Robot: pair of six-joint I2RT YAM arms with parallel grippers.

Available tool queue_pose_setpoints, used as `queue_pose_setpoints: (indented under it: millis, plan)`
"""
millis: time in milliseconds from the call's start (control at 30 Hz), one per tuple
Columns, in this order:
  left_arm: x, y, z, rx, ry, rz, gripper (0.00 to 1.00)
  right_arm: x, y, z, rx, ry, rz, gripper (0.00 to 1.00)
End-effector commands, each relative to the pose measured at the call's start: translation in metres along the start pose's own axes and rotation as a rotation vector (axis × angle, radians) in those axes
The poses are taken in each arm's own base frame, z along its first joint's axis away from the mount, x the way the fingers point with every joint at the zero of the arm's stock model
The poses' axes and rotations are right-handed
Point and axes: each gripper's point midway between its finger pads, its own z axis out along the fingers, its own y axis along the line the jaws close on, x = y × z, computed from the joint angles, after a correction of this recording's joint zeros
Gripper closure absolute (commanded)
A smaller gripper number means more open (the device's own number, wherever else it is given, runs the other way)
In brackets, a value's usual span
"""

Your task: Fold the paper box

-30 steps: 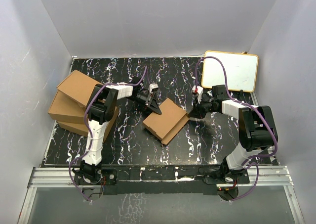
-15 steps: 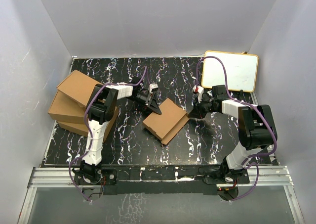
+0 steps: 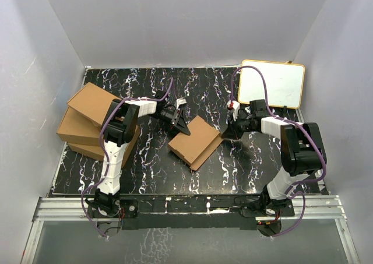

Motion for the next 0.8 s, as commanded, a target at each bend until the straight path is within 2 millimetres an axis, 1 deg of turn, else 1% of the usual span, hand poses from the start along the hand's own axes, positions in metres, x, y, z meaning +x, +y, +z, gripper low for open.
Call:
queue_pose_setpoints:
  millis: [0, 167, 367, 533, 767]
  plan:
    - [-0.005, 0.032, -0.011, -0.124, -0.03, -0.044, 0.99, -0.035, -0.003, -0.001, 0.003, -0.052, -0.112, 0.92]
    - [-0.005, 0.029, -0.01, -0.124, -0.024, -0.044, 0.99, -0.038, -0.001, 0.003, 0.012, -0.037, -0.146, 0.92]
    - [-0.005, 0.027, -0.009, -0.122, -0.017, -0.034, 0.99, -0.039, -0.006, 0.004, 0.03, -0.025, -0.125, 0.92]
    - [-0.004, 0.03, -0.008, -0.124, -0.01, -0.038, 0.99, -0.039, -0.013, 0.003, 0.062, -0.011, -0.107, 0.92]
    - [-0.006, 0.027, -0.007, -0.129, -0.002, -0.035, 0.99, -0.042, -0.007, 0.009, 0.042, 0.01, -0.153, 0.92]
